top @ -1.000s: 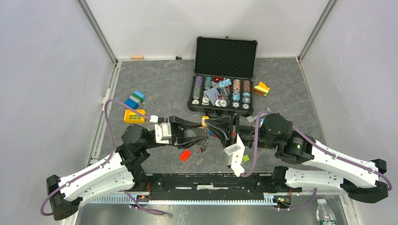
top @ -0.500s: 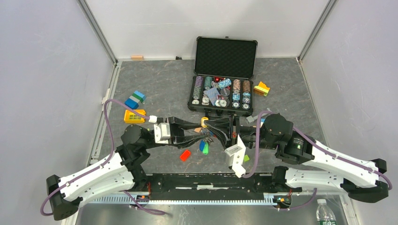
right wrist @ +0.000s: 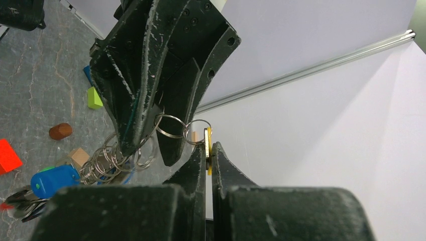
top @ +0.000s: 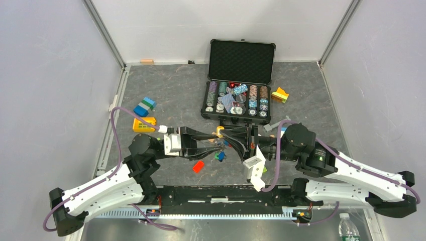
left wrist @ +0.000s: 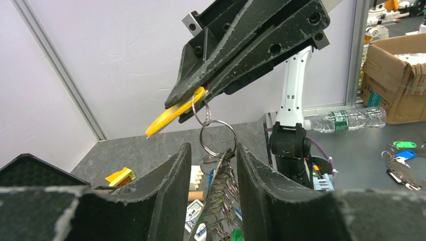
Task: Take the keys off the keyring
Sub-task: Remove the key from the keyring.
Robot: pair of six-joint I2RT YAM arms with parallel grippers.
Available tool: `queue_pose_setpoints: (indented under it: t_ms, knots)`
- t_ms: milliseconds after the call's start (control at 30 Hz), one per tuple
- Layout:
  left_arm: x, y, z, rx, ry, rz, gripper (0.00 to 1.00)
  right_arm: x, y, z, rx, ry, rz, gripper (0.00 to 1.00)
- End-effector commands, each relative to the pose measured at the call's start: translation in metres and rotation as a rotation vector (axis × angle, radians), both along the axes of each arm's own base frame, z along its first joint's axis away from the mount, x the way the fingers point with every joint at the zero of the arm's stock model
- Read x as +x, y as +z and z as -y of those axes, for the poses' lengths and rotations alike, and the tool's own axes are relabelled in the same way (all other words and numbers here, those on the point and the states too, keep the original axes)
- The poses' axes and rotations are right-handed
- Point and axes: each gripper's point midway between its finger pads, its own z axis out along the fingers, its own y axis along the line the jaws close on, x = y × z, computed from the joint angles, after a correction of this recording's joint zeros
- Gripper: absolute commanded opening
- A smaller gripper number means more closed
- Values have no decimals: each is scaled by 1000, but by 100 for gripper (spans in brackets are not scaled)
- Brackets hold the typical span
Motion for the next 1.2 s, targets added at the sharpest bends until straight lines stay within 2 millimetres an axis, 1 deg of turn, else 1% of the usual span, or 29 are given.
queue_pose_setpoints:
  t_ms: [0,300,333,467,533,567,600,633,667,700,733,800,900,1000,1167]
  knots:
    - [-11,6,-2,-15,-43,55,46,-4,40,10,134,0,41,0]
    - [-11,1,1,2,-58,35,44,-7,42,10,142,16,36,0]
    - [-12,0,1,3,-59,38,42,-8,41,9,140,20,34,0]
    - [-14,-2,0,28,-64,45,27,-7,39,9,122,17,36,0]
    - [-15,-2,-2,31,-63,50,21,-7,39,10,124,15,38,0]
    - [-15,-2,-3,29,-60,52,20,-8,39,11,128,16,40,0]
    - [-15,-3,-4,26,-56,52,22,-8,39,11,130,15,41,0]
    - [-15,-3,-4,25,-57,50,32,-8,39,12,132,18,40,0]
    - [-16,-3,-5,23,-58,49,46,-8,39,12,132,17,39,0]
    - [-16,-3,-6,20,-57,45,54,-8,39,12,133,17,37,0]
    - [-17,-4,-7,20,-58,42,56,-8,38,12,132,18,36,0]
    - [-18,-5,-8,17,-60,41,60,-9,39,13,136,19,34,0]
    - [-22,-4,-12,6,-69,46,61,-10,39,14,139,21,33,0]
    - [-24,-2,-14,-5,-72,51,61,-11,40,15,144,26,29,0]
    - [-19,-1,-12,-9,-52,39,58,-13,39,13,142,41,19,0]
